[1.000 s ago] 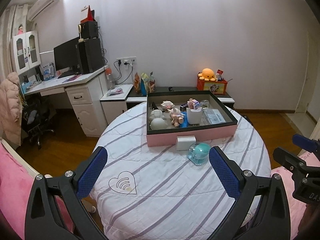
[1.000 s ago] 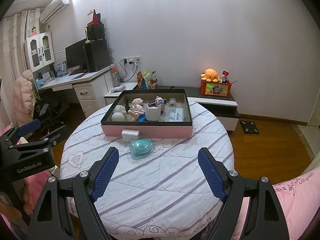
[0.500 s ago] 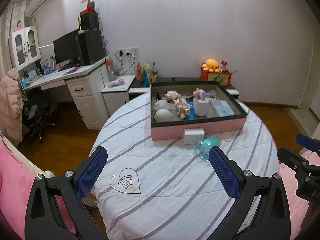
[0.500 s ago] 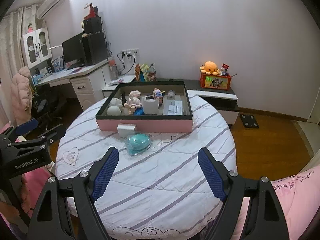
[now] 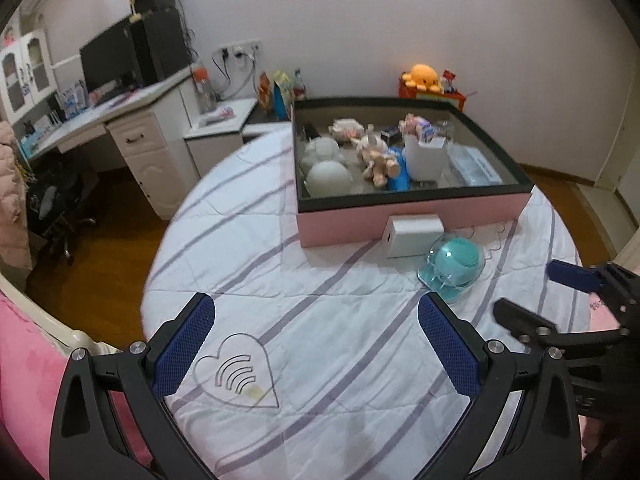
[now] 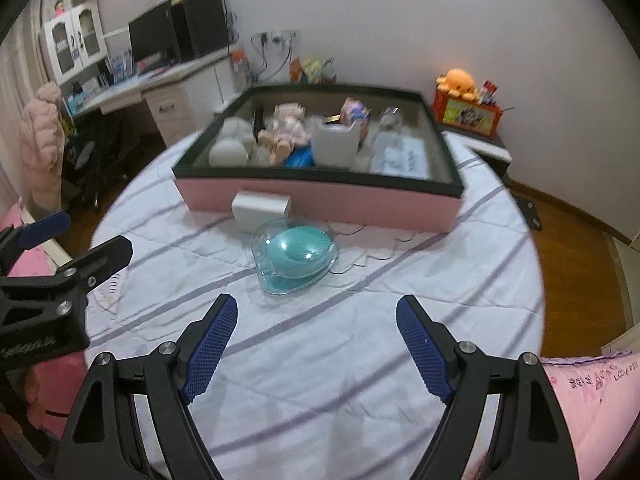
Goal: Organize rigid objects
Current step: 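Grasp the teal brush case with the right tool while the left tool grasps the white charger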
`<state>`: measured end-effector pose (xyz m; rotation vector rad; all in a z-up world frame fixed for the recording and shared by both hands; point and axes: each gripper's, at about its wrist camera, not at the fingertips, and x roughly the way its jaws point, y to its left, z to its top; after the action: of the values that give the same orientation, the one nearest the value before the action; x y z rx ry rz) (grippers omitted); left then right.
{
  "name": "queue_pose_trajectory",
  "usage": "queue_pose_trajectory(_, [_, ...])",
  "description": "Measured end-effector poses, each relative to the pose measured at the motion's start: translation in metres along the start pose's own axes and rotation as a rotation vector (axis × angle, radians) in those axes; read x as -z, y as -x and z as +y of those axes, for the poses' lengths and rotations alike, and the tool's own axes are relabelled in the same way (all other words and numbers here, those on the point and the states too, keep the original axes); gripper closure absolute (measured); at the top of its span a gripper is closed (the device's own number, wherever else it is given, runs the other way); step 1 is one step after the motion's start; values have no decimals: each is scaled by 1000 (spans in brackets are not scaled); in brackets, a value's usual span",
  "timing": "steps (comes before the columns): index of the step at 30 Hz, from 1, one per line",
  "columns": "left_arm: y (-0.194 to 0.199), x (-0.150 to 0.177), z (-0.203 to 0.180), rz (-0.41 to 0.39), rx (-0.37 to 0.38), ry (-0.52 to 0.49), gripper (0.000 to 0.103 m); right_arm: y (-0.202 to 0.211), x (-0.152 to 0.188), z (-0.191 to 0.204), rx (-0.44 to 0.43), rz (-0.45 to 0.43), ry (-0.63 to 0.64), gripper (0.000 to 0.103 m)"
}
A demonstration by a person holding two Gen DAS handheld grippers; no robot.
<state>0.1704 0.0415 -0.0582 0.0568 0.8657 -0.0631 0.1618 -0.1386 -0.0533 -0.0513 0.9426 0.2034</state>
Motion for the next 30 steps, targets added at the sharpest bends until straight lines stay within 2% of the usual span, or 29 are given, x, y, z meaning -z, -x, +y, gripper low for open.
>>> queue_pose_trajectory(6, [-28,-3,9,59,12,9,0,-46,-9,7,8,85,28,20])
queue_pose_trajectory(10, [-47,-7,19,97,38,52,0,-69,-15,6,-17,119,25,20])
queue_pose_trajectory(15, [-63,-13,18,128,58,73,0,-81,-21,8,-49,79,49,20])
queue_pose_trajectory(17, [-67,-15,8,136,81,55,0,-78,-21,3,-95,48,31,20])
queue_pose_trajectory(19, [-69,-17,0,141,97,39,0,-78,-21,-4,-124,38,12,28])
queue_pose_trajectory(30, [-88,-33,-52,172,145,-8,0,-68,-10,-52,-48,23,-29,28])
